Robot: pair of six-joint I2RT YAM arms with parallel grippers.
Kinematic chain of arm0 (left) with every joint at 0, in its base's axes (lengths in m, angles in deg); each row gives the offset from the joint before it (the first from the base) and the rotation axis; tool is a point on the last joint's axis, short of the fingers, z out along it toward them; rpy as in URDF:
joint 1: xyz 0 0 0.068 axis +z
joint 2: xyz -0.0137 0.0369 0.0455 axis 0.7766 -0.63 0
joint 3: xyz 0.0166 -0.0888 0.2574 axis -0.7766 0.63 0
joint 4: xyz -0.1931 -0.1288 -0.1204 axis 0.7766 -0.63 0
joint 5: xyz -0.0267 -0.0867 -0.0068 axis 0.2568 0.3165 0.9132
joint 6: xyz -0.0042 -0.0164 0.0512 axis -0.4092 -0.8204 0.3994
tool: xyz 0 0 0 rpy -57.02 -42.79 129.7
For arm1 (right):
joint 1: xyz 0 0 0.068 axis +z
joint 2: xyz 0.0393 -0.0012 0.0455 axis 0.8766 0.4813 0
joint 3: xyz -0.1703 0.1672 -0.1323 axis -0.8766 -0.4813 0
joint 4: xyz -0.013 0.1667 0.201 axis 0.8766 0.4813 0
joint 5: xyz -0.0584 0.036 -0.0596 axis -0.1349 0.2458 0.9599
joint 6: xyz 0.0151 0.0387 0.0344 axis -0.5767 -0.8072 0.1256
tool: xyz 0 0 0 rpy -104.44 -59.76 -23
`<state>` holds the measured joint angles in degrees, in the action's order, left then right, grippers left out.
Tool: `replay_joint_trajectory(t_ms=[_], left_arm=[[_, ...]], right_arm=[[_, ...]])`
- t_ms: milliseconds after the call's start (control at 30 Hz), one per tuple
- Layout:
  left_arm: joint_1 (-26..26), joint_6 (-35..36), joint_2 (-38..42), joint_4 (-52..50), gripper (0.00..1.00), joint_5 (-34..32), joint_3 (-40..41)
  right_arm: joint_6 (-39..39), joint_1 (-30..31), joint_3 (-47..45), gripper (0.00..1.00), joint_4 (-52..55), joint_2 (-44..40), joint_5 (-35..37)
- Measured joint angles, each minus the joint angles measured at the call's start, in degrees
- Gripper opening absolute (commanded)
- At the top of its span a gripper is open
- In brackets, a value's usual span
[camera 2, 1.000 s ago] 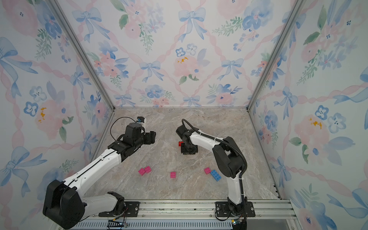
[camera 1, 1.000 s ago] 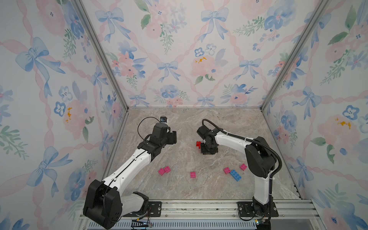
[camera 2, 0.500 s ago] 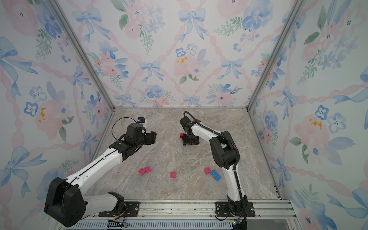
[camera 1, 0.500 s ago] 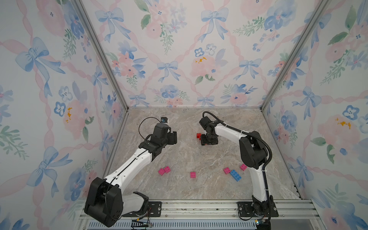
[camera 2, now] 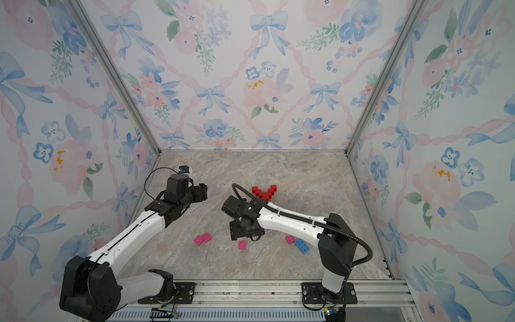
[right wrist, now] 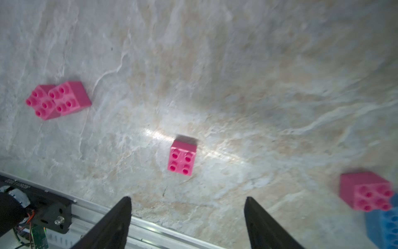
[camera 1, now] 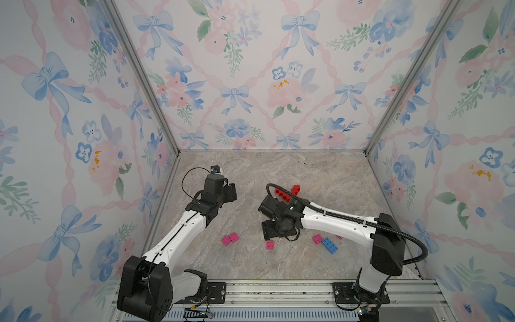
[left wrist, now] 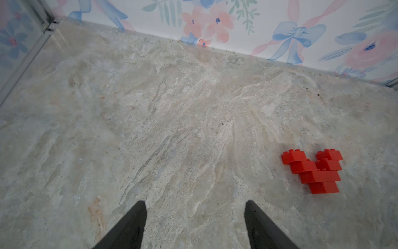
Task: Assemble the letter v with lego
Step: Move the lego brick at the center of the board.
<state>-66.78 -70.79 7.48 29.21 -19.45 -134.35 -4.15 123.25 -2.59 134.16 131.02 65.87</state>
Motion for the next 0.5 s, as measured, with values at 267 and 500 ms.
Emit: replay_joint_trajectory(t_ms=[267, 500], left_arm=[[-2.34, -9.31, 0.02, 0.59, 0.61, -0.28, 13.05], [-4.50, -15.61, 0.98, 2.71, 0.53, -0.35, 19.32]], right_arm=[[-6.91, 0.94, -1.01, 0.64, -3.78, 7.65, -0.57], [-6.91, 0.15, -1.36, 0.44, -5.20, 11.21, -1.20]])
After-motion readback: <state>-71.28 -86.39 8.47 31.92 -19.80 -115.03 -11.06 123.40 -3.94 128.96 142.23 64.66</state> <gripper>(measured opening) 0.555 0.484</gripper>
